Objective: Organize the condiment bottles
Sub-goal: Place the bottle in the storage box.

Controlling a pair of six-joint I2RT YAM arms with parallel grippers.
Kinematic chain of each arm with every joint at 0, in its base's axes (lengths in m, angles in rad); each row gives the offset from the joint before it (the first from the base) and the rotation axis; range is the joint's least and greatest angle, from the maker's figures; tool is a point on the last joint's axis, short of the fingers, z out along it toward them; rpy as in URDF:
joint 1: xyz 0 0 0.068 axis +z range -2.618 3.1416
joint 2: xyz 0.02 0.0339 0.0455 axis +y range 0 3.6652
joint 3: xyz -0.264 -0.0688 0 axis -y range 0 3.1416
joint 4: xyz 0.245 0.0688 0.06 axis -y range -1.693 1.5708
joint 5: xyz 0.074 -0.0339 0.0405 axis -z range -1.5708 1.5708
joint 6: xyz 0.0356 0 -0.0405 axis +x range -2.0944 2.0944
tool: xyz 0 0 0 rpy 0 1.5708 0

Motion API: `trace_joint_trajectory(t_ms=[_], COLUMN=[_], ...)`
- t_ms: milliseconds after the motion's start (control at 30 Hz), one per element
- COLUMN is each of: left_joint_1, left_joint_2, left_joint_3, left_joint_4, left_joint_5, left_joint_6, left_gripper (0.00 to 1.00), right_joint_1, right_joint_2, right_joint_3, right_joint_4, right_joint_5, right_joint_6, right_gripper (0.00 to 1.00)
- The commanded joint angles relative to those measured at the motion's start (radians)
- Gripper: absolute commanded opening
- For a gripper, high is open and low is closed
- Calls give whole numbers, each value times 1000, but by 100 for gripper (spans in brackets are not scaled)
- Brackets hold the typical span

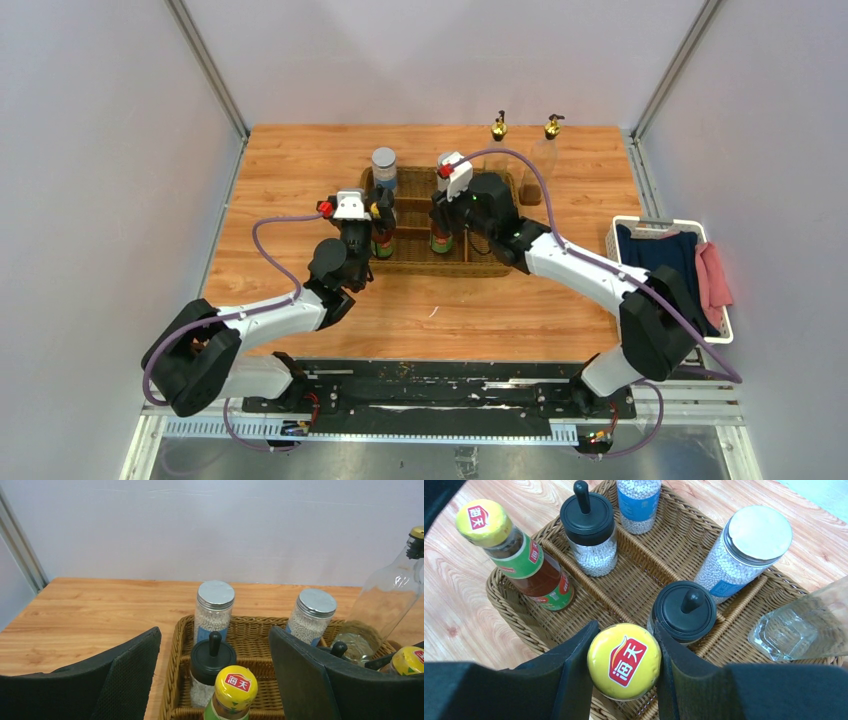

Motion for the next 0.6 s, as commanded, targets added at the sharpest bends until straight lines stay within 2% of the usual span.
trace_joint_trajectory(t_ms=[0, 567], left_joint_1=[4, 3], left_joint_2=[-11, 0], left_joint_3=[9, 0], left_joint_4=[52, 86], left_joint_5=[-25, -32], left_joint_6=[1, -9], left_gripper=[85, 86], right_joint_1=[-24, -31], right_joint_2=[-2, 11], right_joint_3=[-8, -37], right_joint_4=[138, 150], right_joint_5=[-25, -33], right_joint_6=[12, 41], right_gripper=[0, 0])
